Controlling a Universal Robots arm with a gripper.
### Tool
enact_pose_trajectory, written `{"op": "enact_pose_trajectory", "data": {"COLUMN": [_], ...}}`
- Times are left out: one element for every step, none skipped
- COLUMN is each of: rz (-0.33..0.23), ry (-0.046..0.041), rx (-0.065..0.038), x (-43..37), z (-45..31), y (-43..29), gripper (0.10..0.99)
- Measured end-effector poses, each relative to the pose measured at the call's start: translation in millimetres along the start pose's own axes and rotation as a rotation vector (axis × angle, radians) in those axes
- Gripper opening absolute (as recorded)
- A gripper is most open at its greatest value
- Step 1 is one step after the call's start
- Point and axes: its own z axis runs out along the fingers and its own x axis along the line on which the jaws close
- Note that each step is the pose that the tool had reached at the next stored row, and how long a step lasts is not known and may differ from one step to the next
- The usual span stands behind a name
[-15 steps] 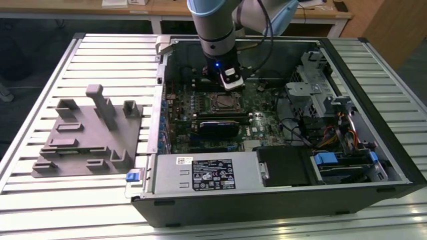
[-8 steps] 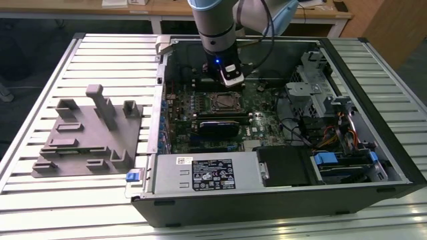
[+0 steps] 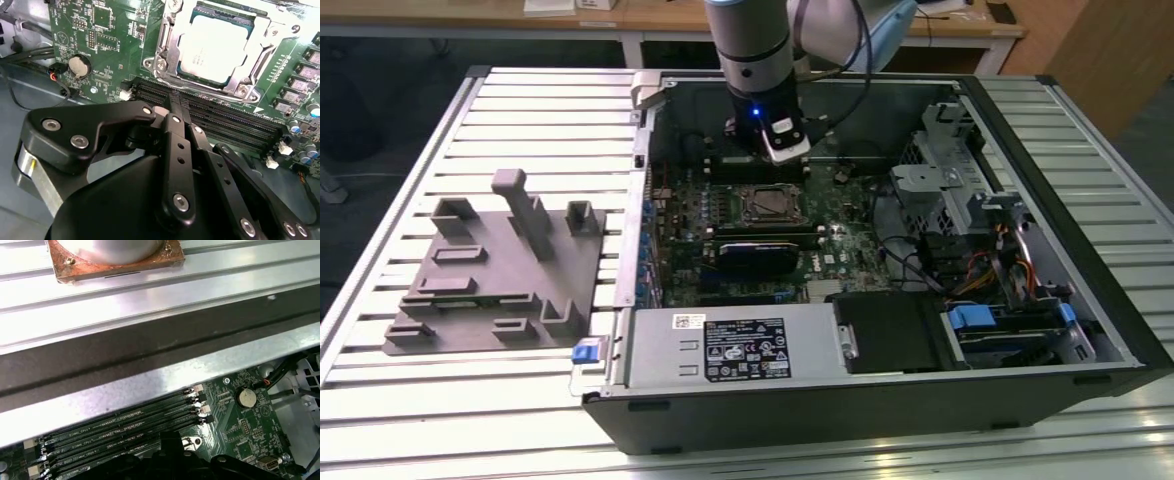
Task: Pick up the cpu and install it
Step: 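Install the first cpu locking lever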
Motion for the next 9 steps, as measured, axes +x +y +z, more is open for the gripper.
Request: {"op": "enact_pose_trajectory", "data": {"rz": [0.000,0.000,0.000,0.000,0.000,0.000,0.000,0.000,0.000], "ry": [0.0000,0.0000,0.0000,0.0001,0.0003,0.0023,0.0085,0.0156,0.0228], "rx": [0.000,0.000,0.000,0.000,0.000,0.003,0.011,0.019,0.028], "x": [0.0,0.0,0.0,0.0,0.0,-0.1,-0.4,-0.6,-0.9], "z": [0.0,0.0,-0.1,-0.1,-0.1,-0.1,0.1,0.5,0.7], "y": [0.0,0.0,0.0,0.0,0.0,0.1,0.1,0.1,0.2], "gripper": [0.106,0.106,0.106,0.106,0.106,0.106,0.106,0.106,0.106]}}
